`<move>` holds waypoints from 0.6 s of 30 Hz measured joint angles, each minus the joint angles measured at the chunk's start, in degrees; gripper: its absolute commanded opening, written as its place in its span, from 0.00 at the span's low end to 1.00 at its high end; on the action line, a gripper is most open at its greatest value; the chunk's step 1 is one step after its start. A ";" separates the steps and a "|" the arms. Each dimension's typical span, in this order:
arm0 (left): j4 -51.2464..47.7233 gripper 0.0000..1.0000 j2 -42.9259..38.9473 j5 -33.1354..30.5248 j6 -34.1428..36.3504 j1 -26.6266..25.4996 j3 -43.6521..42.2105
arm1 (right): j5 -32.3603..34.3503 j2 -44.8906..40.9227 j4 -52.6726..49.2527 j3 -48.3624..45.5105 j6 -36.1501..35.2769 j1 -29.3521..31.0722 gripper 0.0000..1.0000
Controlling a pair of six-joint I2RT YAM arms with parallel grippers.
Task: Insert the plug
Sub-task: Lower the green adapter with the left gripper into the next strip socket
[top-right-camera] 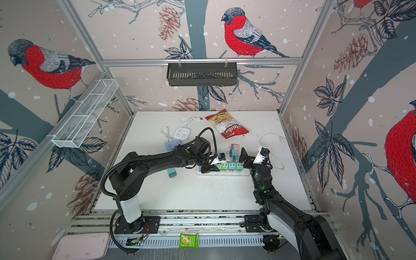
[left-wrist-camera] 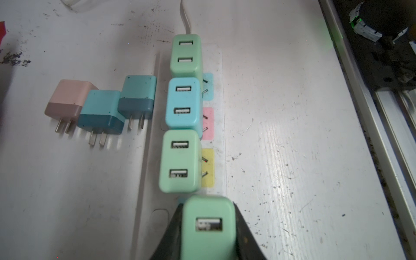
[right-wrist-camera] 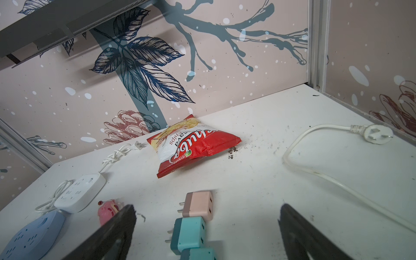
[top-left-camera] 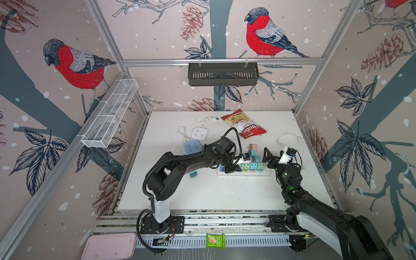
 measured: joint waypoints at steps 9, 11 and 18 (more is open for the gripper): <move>-0.72 0.00 0.74 -1.20 0.26 -0.07 1.01 | -0.46 -0.02 -0.02 0.00 0.13 -0.04 1.00; -0.39 0.00 0.31 -1.22 0.48 0.22 0.44 | -0.87 -0.07 -0.02 0.00 0.13 -0.07 1.00; 3.96 0.00 -1.70 -0.37 1.62 2.03 -2.67 | -1.09 -0.22 -0.07 0.00 0.13 -0.09 1.00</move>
